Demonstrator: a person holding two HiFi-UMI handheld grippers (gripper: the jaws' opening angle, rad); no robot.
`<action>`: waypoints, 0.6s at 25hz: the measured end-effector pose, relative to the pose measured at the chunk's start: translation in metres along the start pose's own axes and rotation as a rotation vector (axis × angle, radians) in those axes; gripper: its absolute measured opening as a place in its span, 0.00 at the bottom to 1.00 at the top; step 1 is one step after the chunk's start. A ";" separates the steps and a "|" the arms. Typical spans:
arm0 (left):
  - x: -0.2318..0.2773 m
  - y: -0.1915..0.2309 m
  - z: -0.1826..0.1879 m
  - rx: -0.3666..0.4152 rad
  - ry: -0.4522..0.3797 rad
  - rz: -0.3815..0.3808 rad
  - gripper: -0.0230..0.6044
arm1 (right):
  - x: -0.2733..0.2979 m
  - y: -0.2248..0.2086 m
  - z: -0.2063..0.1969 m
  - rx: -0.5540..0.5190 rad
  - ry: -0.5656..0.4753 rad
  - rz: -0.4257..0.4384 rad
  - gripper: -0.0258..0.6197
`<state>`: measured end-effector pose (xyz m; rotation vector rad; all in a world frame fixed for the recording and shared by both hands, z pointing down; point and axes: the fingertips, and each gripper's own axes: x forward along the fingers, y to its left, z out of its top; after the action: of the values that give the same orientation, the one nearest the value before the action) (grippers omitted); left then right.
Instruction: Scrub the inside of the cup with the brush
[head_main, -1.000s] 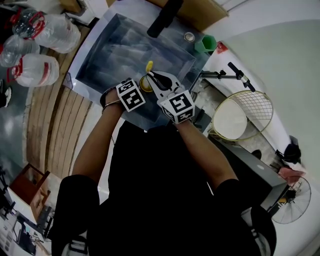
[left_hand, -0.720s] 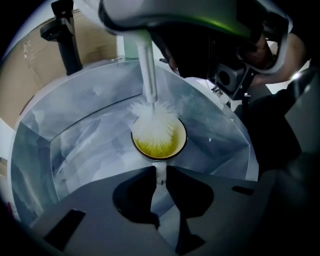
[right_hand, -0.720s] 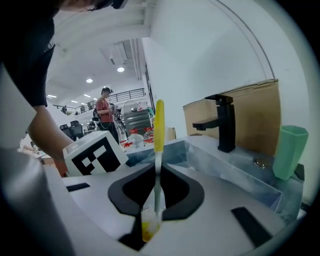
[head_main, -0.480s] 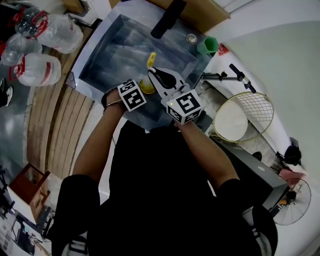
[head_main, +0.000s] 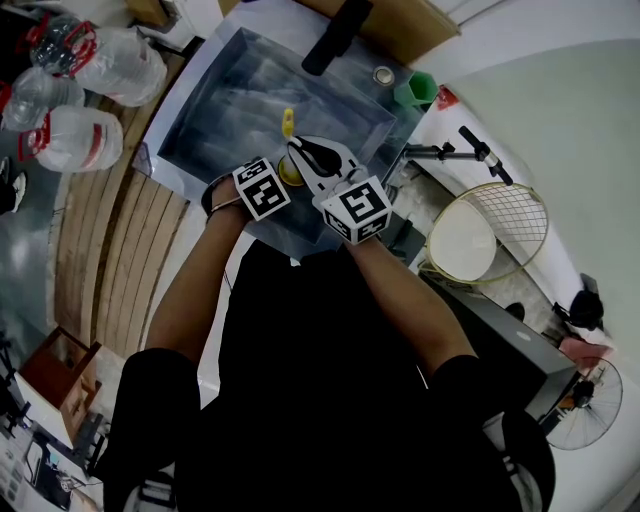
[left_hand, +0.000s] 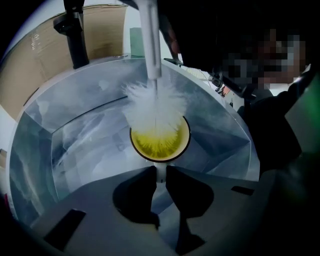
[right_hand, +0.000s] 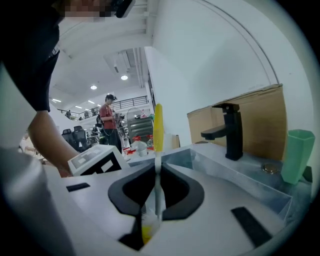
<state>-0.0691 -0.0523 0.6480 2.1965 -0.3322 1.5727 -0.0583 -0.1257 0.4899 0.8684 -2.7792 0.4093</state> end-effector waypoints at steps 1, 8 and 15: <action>0.000 0.000 0.000 -0.001 -0.001 0.001 0.15 | 0.001 0.001 -0.005 0.000 0.013 0.003 0.11; 0.000 -0.002 0.004 -0.003 -0.023 0.005 0.15 | 0.000 -0.003 -0.021 0.028 0.044 -0.002 0.11; 0.000 -0.002 0.005 -0.005 -0.032 0.009 0.15 | -0.022 -0.007 0.021 0.100 -0.077 -0.016 0.11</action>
<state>-0.0641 -0.0525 0.6461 2.2214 -0.3559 1.5417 -0.0391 -0.1266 0.4655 0.9476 -2.8404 0.5273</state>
